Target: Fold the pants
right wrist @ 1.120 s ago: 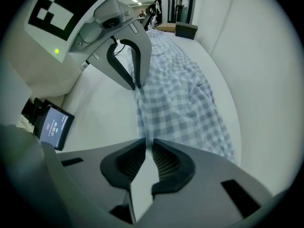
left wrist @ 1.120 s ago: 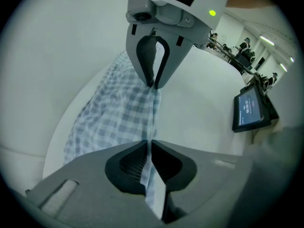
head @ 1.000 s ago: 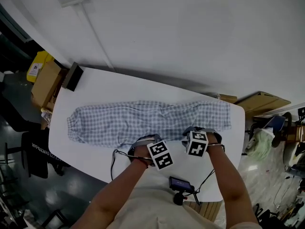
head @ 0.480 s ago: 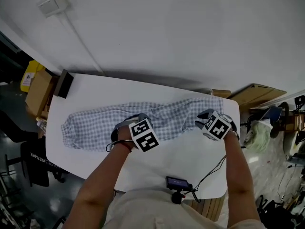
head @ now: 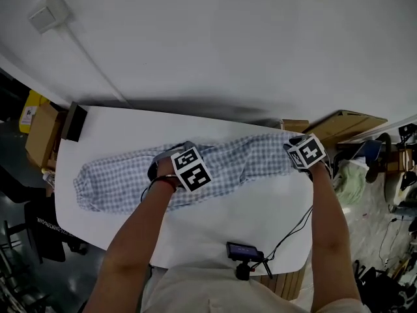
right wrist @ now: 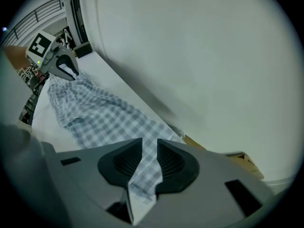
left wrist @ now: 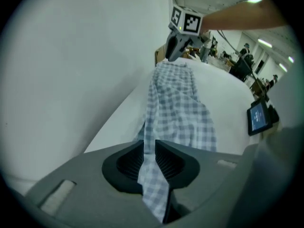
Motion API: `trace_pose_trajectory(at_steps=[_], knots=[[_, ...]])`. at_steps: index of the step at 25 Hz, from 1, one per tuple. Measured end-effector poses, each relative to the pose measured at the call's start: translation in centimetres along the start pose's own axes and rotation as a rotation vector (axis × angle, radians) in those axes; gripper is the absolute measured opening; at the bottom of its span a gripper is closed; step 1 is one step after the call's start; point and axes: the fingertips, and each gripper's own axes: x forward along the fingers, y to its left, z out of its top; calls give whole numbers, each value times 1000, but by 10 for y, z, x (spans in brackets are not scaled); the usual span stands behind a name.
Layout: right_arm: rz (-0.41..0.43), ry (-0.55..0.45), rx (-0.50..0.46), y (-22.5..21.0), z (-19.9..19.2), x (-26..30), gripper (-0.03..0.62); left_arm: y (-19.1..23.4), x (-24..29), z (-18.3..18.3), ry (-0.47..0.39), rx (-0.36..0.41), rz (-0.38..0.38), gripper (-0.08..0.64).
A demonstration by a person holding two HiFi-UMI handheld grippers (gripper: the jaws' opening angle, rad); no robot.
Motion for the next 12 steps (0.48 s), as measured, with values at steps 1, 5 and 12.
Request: trace_pose_trajectory(at_steps=[1,5,12], knots=[[1,8,20,-3,0,4,107,-2,0,10,-40,-28,-26,80],[11,36,142,-12,-6,20,127,-12,2,66,-191,-124,-119,80],[30,0,311,-21,-11,30,140,-46,17,121,-239,-184,-217,81]])
